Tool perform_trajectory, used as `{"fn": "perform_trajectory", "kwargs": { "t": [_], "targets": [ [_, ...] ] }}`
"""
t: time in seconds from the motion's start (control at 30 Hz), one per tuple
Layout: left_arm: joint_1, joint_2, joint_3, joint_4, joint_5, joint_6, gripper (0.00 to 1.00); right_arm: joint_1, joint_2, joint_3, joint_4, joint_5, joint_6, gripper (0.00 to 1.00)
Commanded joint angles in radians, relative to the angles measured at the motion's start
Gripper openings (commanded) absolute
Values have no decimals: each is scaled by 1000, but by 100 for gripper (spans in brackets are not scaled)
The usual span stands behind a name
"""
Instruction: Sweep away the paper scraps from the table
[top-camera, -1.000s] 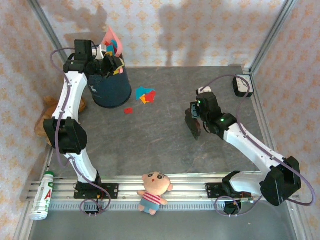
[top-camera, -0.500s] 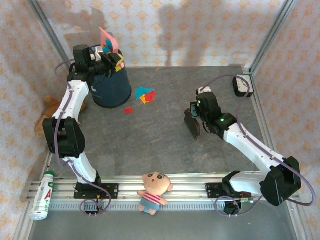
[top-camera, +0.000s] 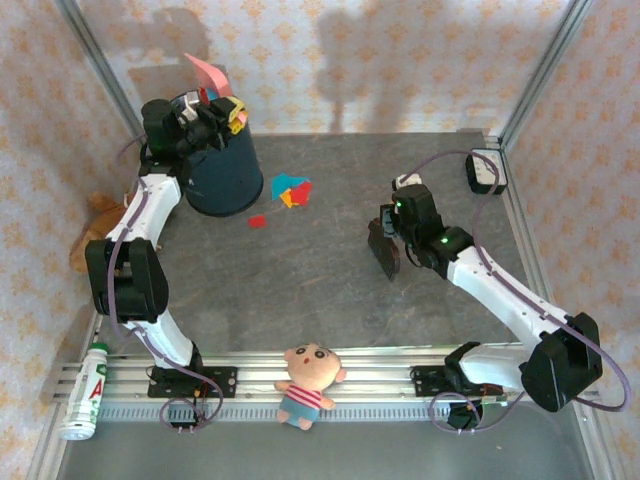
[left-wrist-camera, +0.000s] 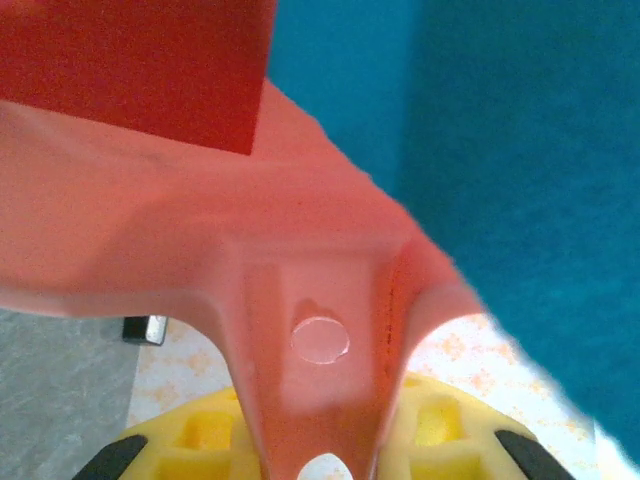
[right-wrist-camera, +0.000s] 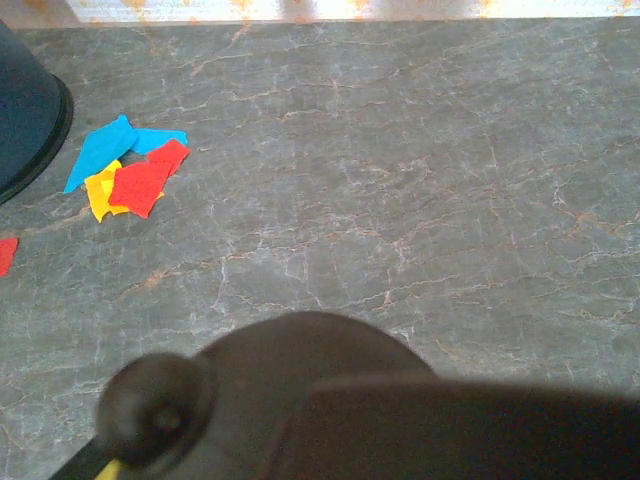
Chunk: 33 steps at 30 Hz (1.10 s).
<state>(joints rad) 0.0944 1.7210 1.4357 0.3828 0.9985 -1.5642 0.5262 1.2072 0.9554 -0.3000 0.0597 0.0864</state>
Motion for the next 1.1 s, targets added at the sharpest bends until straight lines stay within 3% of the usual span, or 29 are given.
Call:
{"fn": "perform_trajectory", "kwargs": {
  "t": [0.0,0.7,0.9,1.07],
  "targets": [
    [10,-27,-29,221,8,-146,0,-6,0,-8,11,5,15,0],
    [-41,8,-193,755,-135,-595,0,-6,8,-14,16,-3,23,0],
    [-43,-27,-173,629,-92,-466,0,-6,2,-14,23,-7,30,0],
    [-42,-95,-84,233,-8,-128,0,-10,-9,-19,68,-32,56,0]
  ]
}}
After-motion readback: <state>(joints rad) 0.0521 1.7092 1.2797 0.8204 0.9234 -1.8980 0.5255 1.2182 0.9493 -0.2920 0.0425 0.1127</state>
